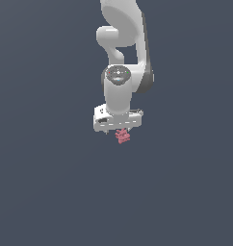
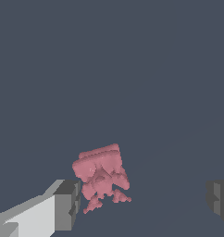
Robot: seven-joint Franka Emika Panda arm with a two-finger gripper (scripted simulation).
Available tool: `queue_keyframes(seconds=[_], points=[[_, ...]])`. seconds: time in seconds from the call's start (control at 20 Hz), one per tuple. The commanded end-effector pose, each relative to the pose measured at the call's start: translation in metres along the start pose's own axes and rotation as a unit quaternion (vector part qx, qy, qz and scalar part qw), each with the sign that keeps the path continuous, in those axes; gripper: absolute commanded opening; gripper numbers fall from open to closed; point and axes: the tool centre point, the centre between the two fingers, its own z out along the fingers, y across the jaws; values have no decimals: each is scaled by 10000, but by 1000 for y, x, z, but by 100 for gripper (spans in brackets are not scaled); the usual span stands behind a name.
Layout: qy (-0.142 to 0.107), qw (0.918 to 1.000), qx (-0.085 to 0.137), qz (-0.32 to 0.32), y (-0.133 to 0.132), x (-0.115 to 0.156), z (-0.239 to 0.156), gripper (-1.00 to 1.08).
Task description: Pick up the object and move it to a goal position.
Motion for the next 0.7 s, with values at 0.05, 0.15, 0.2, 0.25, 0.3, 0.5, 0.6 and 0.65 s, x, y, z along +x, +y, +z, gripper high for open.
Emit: queue_keyframes(seconds=[0.05,0.15,0.2,0.25,0.3,0.5,0.6,0.65], points=[[41,9989,-12,-458,-11,-10,16,100],[63,9976,-17,-695,-17,-16,25,100],[73,9968,-19,-800,-20,-18,28,100],[82,9959,-20,-896,-22,-21,31,100],[91,9951,-21,-983,-24,-23,34,100],[115,9922,-25,-1240,-31,-30,42,100],[123,9913,-25,-1313,-33,-32,45,100],[125,9910,-26,-1336,-33,-32,45,100]])
